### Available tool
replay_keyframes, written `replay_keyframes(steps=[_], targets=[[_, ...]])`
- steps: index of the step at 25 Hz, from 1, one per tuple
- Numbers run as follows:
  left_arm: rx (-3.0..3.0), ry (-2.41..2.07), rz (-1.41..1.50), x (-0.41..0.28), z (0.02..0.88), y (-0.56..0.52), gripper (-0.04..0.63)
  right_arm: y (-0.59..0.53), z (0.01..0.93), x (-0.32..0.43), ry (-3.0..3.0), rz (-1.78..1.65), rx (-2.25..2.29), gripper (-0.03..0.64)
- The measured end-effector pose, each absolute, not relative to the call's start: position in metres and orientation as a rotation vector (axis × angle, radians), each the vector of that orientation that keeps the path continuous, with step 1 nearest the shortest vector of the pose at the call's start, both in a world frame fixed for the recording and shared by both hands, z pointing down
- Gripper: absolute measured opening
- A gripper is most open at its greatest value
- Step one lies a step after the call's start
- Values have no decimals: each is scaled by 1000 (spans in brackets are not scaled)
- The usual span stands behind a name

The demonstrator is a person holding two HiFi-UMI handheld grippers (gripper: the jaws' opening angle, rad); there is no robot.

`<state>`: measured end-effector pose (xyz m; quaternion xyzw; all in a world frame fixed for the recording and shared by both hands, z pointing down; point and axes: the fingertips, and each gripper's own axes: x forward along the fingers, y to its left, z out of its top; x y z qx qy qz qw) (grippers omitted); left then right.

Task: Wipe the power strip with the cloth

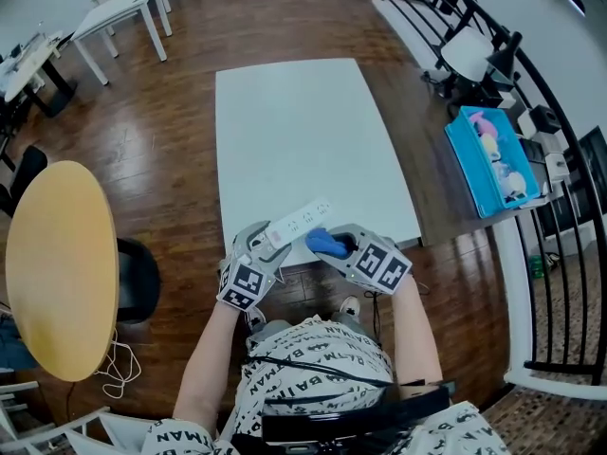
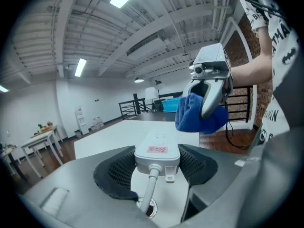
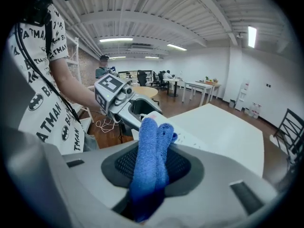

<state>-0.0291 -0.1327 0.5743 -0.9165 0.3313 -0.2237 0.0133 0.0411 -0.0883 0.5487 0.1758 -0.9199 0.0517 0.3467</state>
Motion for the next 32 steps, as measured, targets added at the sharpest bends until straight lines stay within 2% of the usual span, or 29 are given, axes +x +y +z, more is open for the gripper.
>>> replay_keyframes(steps=[5,16,27,32], targets=[[-2932,879,-820,-25,619,-136,284,-89,561,82,-2361,211,564,135],[-2983,702,-932,-7,655,-147,284,-105,586,119,-2276,341,742,137],[-2967,665,-1174,-21,713,-142,285,-141,582,140,-2183,444,1084,137],[-2970,758,-1170,-23,717,-145,301,-150,577,145,-2181,469,1210,137]])
